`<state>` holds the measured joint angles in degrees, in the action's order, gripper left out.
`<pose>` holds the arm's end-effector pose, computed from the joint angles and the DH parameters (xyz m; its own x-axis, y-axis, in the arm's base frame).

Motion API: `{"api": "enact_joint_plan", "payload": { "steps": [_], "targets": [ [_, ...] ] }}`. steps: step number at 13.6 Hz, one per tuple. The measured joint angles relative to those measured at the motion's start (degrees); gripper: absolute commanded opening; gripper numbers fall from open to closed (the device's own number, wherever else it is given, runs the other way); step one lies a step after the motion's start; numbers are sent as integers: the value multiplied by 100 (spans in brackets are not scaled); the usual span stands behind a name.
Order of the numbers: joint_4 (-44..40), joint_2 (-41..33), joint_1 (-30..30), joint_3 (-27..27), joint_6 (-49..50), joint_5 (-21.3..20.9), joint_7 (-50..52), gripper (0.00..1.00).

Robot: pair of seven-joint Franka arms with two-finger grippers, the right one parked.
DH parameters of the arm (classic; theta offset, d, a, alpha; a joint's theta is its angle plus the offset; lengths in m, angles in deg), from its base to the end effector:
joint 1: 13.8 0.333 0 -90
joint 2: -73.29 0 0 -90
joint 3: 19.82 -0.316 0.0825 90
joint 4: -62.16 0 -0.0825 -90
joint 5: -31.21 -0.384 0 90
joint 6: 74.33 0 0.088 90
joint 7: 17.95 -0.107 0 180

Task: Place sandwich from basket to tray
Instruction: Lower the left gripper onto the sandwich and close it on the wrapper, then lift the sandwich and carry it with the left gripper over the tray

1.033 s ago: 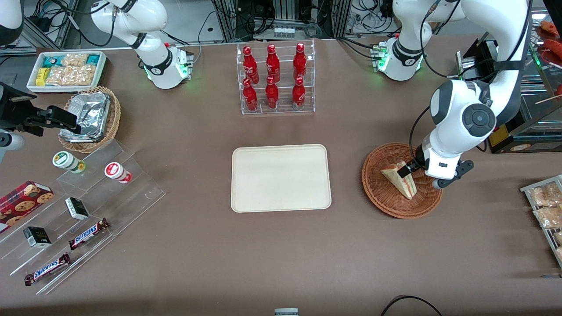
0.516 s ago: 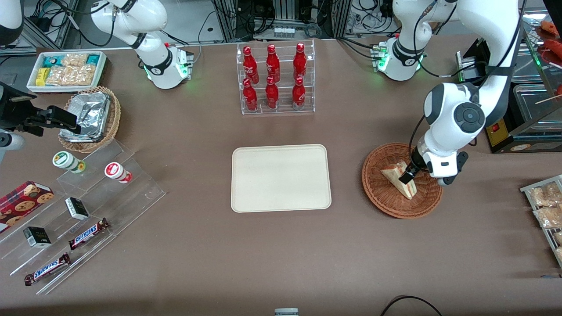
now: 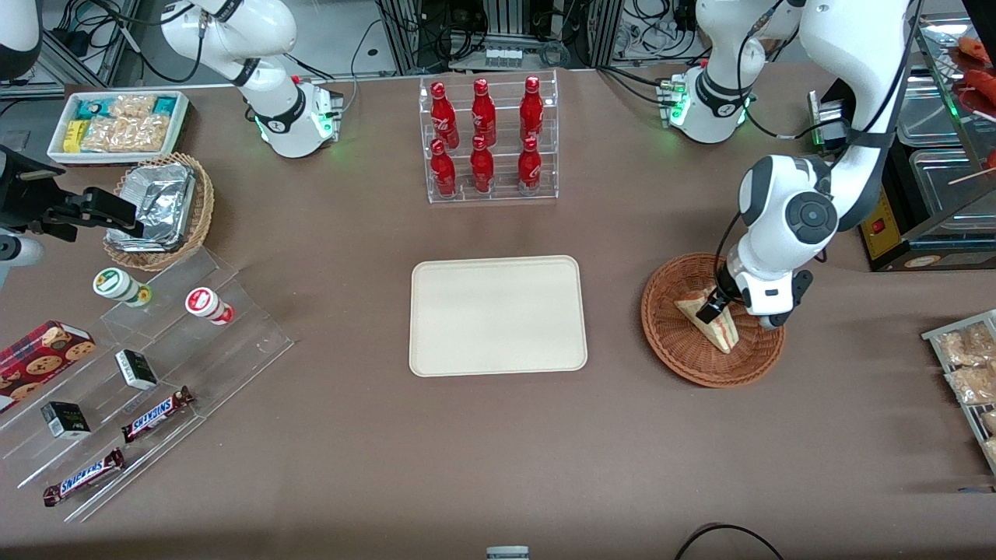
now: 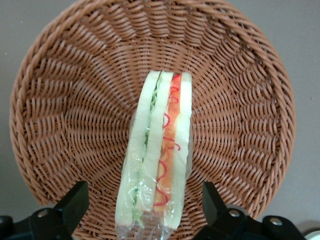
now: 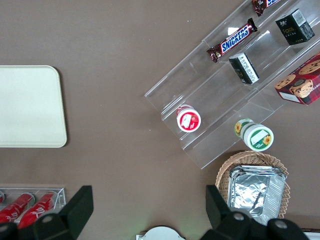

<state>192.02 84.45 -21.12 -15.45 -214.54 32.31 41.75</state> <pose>0.5232 -0.1084 0.2725 0.6566 0.7536 -0.0302 0.7540 -0.6569 0.0015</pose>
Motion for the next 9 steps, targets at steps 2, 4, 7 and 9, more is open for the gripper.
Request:
{"api": "enact_joint_plan", "payload": {
  "steps": [2,4,7,9],
  "targets": [
    [1,49,-1,72,-57,0,15,97],
    [3,124,-1,83,-96,0,19,36],
    [3,212,-1,83,-149,-6,17,0],
    [2,212,-1,83,-136,-52,-1,0]
  ]
}}
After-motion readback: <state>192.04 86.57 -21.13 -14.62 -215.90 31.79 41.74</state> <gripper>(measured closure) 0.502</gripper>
